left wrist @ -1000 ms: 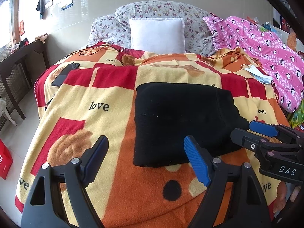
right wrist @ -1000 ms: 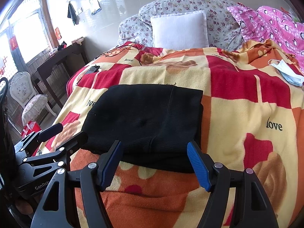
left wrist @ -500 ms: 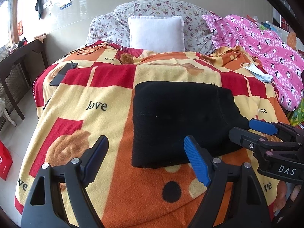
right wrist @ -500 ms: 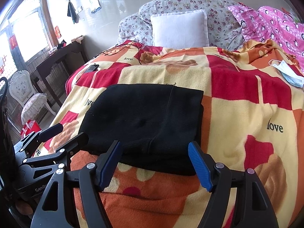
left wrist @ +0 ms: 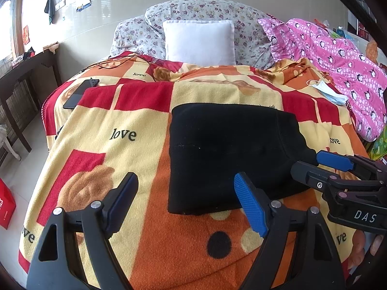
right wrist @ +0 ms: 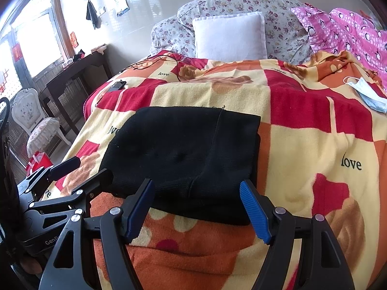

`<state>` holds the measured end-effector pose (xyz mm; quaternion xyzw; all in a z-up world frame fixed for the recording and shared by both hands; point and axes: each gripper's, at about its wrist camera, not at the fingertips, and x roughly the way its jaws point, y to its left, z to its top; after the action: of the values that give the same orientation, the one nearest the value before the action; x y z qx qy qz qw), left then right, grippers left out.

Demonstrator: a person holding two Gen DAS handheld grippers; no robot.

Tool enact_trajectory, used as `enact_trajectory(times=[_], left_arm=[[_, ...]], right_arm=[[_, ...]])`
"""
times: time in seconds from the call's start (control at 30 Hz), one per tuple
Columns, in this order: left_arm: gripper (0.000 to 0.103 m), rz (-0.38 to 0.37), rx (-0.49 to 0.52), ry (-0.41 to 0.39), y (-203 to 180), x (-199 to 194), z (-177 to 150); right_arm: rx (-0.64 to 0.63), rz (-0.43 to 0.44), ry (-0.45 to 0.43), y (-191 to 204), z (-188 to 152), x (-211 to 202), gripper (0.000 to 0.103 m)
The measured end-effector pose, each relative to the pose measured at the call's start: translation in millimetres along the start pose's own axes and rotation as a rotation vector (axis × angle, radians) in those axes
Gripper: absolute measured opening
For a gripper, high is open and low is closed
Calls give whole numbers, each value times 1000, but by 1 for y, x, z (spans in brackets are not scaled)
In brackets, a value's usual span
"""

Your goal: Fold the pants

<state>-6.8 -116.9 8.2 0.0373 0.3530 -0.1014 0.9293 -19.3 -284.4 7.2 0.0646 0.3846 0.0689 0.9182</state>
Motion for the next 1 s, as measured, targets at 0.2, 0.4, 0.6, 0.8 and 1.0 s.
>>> enact_trajectory(times=[0.2,0.4,0.6,0.8,1.0], left_arm=[[82,-1,0,1,0,0,0],[82,-2,3,1,1,0,1],[82,0,7,-2,1,0,0],[82,-1,8,0,1,0,1],[82,-2,4,-3,1,-1,0]], right_arm=[[1,2,0,0,0,0,74],[2,2,1,-1,0,1,74],[3,3,0,-1,0,1,74],[3,3,1,-1,0,1,74],[2,2,2,-1,0,1,74]])
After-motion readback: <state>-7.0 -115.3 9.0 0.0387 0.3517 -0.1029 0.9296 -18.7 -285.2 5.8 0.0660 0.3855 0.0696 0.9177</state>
